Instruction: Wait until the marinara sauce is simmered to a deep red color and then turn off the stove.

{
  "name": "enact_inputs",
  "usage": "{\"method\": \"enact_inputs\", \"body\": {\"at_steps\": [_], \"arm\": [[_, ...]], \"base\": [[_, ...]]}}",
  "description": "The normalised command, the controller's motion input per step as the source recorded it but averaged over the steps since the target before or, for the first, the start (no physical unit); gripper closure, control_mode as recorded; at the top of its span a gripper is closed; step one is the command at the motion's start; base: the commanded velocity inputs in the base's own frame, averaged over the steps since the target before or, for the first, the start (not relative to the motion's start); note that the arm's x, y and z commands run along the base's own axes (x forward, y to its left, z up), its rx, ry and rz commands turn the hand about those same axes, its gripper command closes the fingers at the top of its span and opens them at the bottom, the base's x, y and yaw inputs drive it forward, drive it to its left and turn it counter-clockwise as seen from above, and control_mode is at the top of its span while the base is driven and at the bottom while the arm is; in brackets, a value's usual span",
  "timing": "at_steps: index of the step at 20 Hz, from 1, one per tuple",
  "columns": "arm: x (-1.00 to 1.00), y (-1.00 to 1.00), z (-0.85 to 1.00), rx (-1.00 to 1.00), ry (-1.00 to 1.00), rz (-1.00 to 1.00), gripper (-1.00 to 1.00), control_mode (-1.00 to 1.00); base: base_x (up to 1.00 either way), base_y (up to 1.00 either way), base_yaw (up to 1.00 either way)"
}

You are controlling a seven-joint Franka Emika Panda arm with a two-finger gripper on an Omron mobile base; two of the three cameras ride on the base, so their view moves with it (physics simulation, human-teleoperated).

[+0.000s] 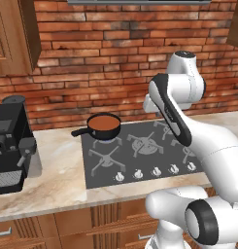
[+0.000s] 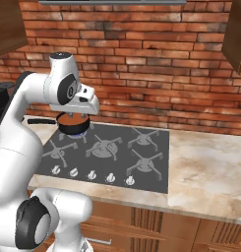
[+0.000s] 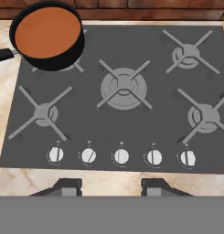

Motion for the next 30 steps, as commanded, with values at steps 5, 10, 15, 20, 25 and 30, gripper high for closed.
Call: {"method": "enact_inputs", "body": {"at_steps": [5,10,15,20,25,30], "arm": [[0.07,0.0,0.0,0.0,0.02,0.0,-1.0,-1.0],[0.0,0.0,0.0,0.0,0.0,0.0,-1.0,-1.0],[0.0,0.0,0.0,0.0,0.0,0.0,-1.0,-1.0],[0.0,0.0,0.0,0.0,0.0,0.0,-1.0,-1.0],[0.0,0.0,0.0,0.0,0.0,0.0,-1.0,-1.0],[0.0,0.0,0.0,0.0,0.0,0.0,-1.0,-1.0]], "base": [[0.0,0.0,0.0],[0.0,0.0,0.0],[0.0,0.0,0.0],[0.0,0.0,0.0],[0.0,0.0,0.0],[0.0,0.0,0.0]]}}
